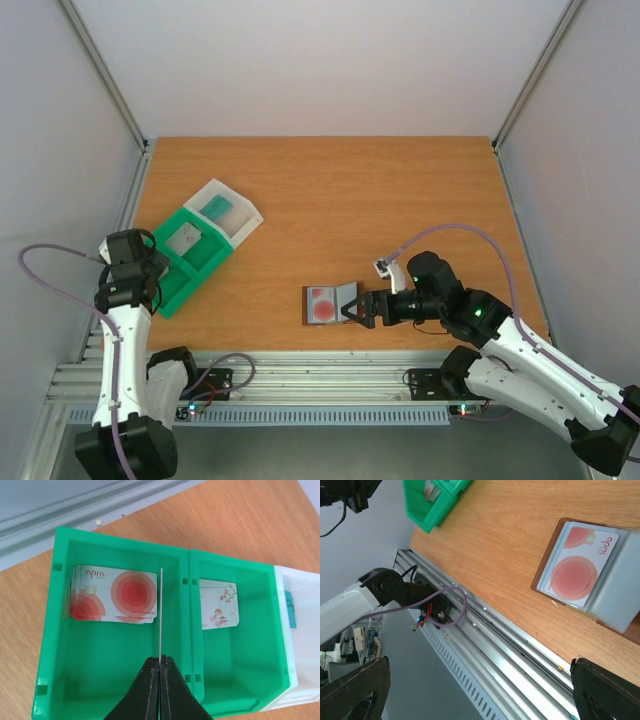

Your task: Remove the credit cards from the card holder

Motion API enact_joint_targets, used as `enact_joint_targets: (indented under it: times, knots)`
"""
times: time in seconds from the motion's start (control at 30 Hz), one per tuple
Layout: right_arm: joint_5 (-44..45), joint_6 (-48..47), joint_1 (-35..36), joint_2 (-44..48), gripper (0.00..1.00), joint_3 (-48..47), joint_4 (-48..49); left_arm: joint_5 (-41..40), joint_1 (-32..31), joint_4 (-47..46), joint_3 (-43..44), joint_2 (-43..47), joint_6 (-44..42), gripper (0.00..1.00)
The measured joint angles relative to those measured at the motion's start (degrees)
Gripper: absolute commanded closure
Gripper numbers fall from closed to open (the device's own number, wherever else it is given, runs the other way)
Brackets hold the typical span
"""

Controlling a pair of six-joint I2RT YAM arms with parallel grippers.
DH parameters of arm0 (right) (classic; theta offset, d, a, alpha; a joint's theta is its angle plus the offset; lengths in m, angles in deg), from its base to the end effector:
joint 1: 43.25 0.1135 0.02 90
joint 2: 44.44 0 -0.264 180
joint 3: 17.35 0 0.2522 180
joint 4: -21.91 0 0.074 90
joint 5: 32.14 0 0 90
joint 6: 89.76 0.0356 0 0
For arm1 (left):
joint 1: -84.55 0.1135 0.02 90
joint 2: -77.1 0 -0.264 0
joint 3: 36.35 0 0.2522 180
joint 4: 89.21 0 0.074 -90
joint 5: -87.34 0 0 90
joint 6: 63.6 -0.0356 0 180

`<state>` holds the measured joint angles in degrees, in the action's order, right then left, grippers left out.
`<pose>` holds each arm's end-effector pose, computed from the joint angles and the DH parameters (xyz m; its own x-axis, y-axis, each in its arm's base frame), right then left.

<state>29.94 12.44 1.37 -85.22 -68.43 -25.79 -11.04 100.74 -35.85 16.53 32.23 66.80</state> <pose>0.0965 0.1186 0.2670 -0.6097 -0.3393 -0.7164 -0.7741 0.4495 0.4459 0.1516 0.0494 0.2572 -0.2778 -0.7483 -0.6024 -0.7278 0.5732 -0.3765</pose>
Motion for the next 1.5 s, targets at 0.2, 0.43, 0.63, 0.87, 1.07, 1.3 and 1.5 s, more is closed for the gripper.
enact_joint_targets:
  times: [0.2,0.43,0.63,0.87,1.07,1.3,1.5]
  knots:
    - [0.04,-0.02,0.00,-0.28,0.02,0.00,-0.20,0.22,0.22,-0.52,-1.03,-0.42,-0.17,1.00]
    - [-0.07,0.00,0.00,-2.21,0.02,-0.24,-0.24,1.14,0.24,-2.05,-2.23,-3.02,-0.33,0.99]
    - [-0.96,0.00,0.00,-4.72,0.02,-2.40,-1.01,0.31,0.24,-3.69,-2.93,-4.33,0.31,1.00]
    - [-1.57,-0.20,0.00,-7.02,0.02,-6.62,-2.99,-1.84,0.24,-4.92,-4.04,-5.09,1.29,0.99]
    - [-1.84,0.02,0.00,-7.37,0.02,-7.54,-2.97,-2.14,0.24,-6.88,-4.28,-7.43,1.40,1.00]
    - [-2.36,1.16,0.00,-7.37,0.01,-7.52,-2.93,-0.02,0.26,-11.82,-4.87,-9.70,1.27,0.99]
    - [-2.36,1.27,0.00,-7.37,0.02,-7.52,-2.95,0.42,0.26,-14.29,-4.96,-13.66,0.63,1.00]
